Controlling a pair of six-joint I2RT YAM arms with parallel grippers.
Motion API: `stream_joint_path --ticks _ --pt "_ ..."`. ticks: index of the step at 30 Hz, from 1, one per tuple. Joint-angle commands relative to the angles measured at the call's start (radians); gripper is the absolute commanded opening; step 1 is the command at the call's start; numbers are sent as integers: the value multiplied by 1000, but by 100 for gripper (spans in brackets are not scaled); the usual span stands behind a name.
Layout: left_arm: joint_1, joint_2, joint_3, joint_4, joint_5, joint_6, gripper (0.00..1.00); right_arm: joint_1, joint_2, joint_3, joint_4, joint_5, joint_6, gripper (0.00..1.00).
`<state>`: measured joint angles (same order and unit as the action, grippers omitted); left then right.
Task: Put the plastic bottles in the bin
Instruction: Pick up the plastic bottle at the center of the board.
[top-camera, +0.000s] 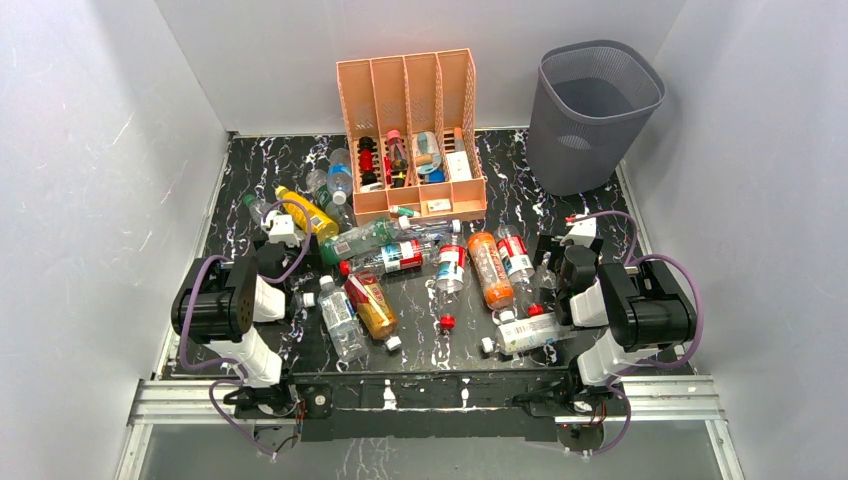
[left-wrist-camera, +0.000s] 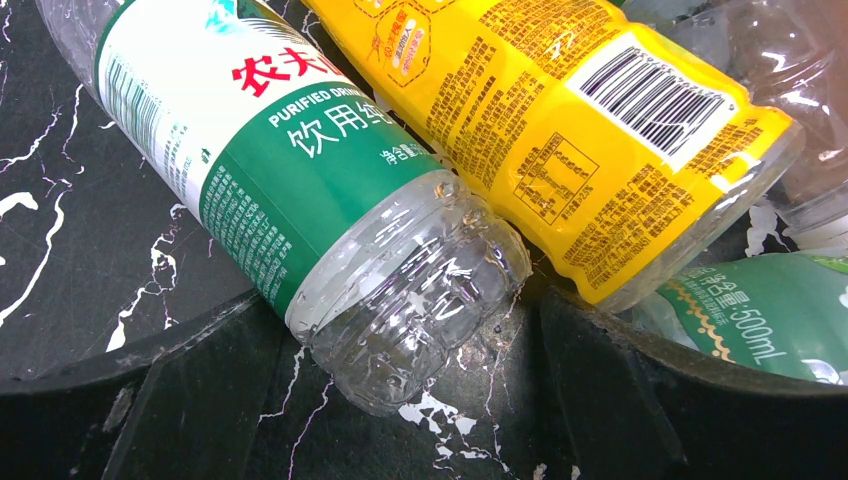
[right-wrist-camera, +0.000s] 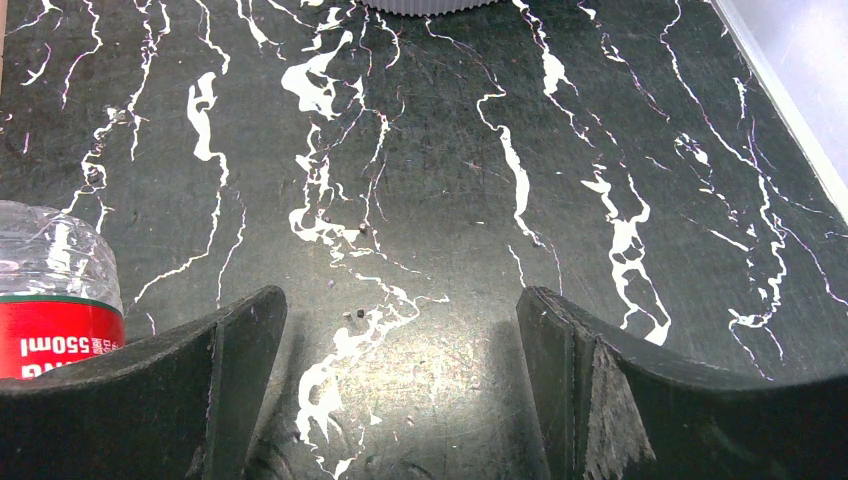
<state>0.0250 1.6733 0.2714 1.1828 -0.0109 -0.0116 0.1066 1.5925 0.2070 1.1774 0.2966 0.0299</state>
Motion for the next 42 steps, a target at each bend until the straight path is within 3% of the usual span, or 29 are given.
stream_joint_path --ticks 1,18,23,32,42 --pt "6 2 0 47 20 -3 98 -4 -2 17 57 9 3 98" --pt "6 -64 -96 171 -3 -9 98 -2 -68 -107 237 -18 -15 98" --pt "7 -106 -71 88 18 1 98 -3 -171 -85 101 -25 -12 98" --pt "2 -281 48 -259 110 38 98 -2 -420 -3 -191 -112 -28 98" --pt "-4 -612 150 -563 200 -27 98 -2 -633 294 -655 -259 69 98"
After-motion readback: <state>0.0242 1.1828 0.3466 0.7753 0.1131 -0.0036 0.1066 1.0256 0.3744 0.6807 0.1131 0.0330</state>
